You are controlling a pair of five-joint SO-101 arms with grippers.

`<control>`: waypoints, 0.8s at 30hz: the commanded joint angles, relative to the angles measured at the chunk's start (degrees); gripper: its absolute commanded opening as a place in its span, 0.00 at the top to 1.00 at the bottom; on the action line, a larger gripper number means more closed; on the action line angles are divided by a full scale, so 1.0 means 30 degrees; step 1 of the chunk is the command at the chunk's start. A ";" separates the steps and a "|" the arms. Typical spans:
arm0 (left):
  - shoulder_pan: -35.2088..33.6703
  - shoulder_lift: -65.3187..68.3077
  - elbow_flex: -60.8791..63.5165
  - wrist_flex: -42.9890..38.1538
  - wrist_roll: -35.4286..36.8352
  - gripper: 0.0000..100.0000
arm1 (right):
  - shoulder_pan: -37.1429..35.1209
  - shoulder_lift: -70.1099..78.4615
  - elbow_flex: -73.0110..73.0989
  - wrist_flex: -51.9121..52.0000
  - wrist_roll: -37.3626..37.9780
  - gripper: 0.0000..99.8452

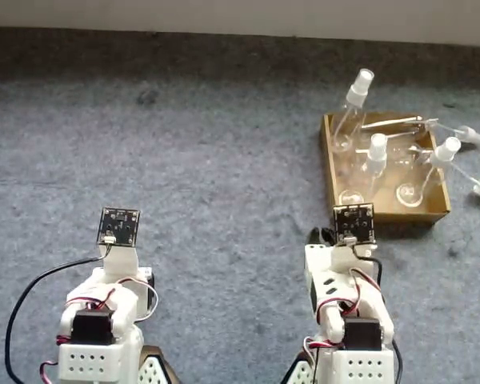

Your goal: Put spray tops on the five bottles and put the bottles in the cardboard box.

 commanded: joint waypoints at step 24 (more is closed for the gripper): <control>-0.0308 0.0044 0.0425 -0.0264 -0.0029 0.99 | 0.0425 -0.0073 0.3326 0.6432 -0.4425 1.00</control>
